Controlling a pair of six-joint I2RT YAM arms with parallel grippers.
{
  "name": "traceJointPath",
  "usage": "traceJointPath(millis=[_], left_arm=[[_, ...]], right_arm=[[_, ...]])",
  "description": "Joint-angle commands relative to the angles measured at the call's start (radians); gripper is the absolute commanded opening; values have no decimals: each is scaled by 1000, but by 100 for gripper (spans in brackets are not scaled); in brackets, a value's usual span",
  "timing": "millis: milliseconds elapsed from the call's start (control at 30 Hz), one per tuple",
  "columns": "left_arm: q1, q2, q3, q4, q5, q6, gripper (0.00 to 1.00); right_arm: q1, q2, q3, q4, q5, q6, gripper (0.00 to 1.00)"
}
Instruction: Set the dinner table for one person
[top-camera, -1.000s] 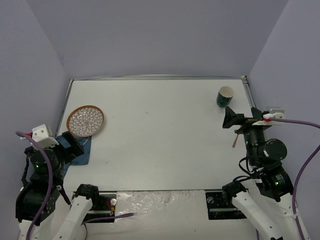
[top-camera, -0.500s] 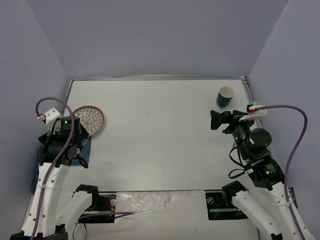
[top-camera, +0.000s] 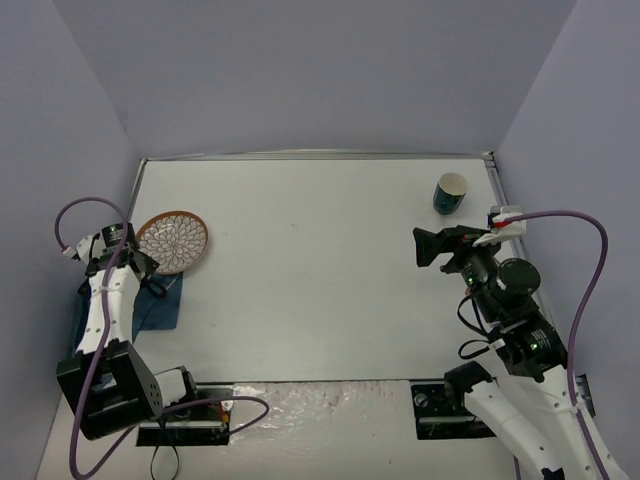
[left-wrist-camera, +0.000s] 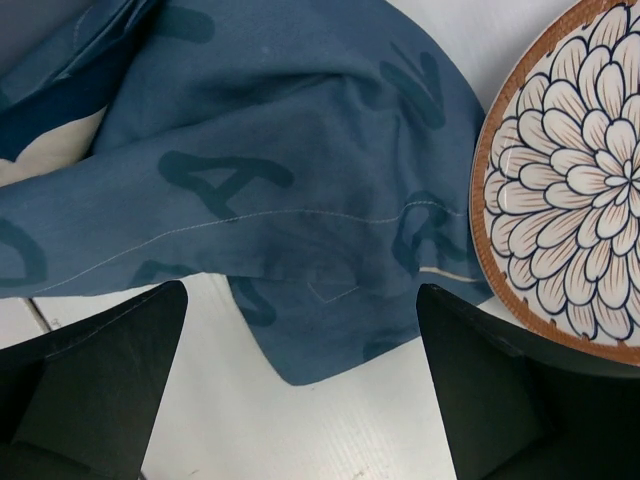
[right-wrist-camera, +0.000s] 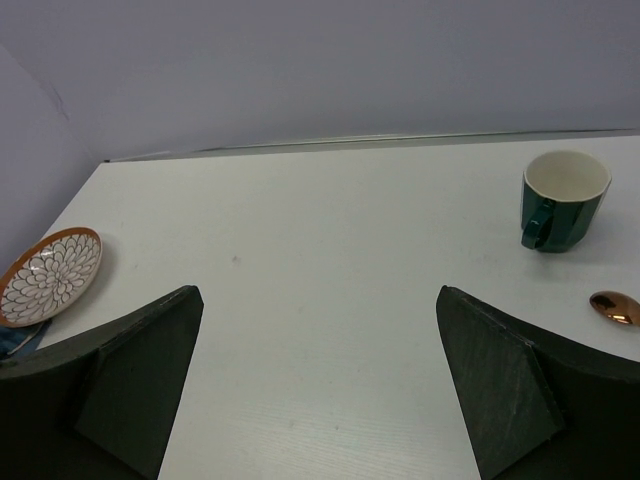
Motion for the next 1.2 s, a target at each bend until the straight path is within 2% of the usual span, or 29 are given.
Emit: traceJointPath(millis=[0,233,567,767,833,900,1000,1033,1167], left_arm=[[16,76,24,133,53,-11,97],[17,186,36,190,57,-38,97],[17,297,55,160,5,-105,94],[19,295,44,163,-42,-110,59],[22,300,44,168,-43,-105,44],[23,305,42,176,-43,-100,38],[23,308,40,168,-37,-96,6],[23,302,42,162,-30,-93,1],[24,252,70,85,8,-65,0]], right_arm=[[4,-2,-8,67,-16,-7,100],[4,8,-11,67,-26,-10,100],[4,16,-8,67,-35,-9,100],[4,4,-15,67,-34,-20,100],[4,0,-17,67,-35,-20,100],[4,-6,-21,67,-35,-20,100],[4,-15,-26,67,-32,-21,100],[4,-18,-24,67,-32,-21,100],[4,-19,-21,67,-35,-23,100]])
